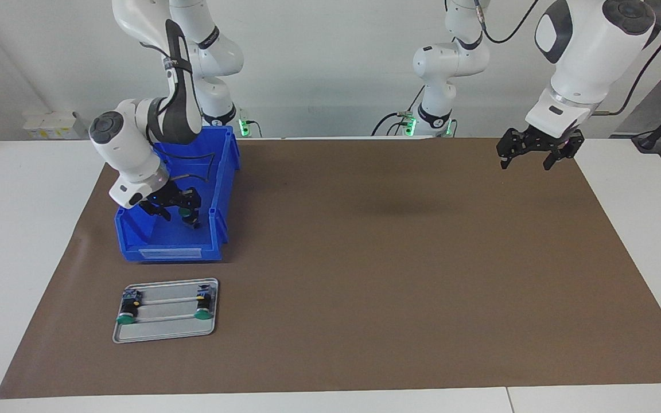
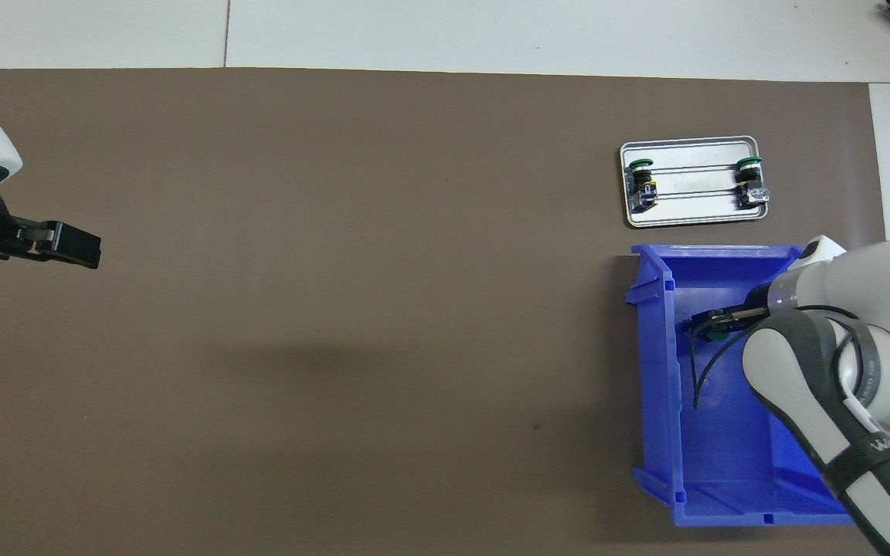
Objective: Place and press button with both arms
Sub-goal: 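Carry the green item with the right gripper over the blue bin, then open the right gripper to drop the green item into the bin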
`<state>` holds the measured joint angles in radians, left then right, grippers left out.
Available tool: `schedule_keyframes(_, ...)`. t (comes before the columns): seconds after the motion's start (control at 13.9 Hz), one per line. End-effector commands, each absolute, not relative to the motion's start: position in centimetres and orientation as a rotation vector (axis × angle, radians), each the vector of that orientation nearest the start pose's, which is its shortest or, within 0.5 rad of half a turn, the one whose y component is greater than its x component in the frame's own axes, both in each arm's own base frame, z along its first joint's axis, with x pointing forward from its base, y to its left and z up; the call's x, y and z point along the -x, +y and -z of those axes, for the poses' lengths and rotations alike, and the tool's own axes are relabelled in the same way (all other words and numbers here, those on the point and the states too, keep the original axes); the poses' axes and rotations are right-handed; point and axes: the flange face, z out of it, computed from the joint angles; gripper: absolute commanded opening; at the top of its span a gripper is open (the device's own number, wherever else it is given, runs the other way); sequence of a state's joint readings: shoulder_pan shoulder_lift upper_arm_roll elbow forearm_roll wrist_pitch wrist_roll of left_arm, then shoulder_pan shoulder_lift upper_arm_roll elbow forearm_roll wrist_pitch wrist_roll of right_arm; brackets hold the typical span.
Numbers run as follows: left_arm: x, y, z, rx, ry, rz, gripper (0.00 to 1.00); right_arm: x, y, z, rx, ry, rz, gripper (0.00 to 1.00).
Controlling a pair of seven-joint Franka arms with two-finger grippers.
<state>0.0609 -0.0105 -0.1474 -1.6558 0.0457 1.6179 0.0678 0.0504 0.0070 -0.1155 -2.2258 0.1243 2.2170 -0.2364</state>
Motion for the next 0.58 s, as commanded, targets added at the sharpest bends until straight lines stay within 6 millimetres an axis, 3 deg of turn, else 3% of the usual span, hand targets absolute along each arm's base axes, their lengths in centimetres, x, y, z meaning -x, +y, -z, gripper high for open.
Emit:
schedule_keyframes(0.0,-54.2,-4.6,-59.7,3.094,0.236,-0.012,1.0,-53.8,-2.3,-41.6,3.027,-0.135,0.053,1.0)
schedule_keyframes(0.22,-54.1,-3.9,-59.7,3.095,0.217,-0.027,1.0,-55.0,-2.2,-47.6,3.056,-0.078,0.038,1.0)
schedule_keyframes(0.5,-54.2,-3.1,-59.6,3.096,0.193,-0.032,1.0,-53.9,1.1,-53.2,3.111,0.065,0.012,1.0)
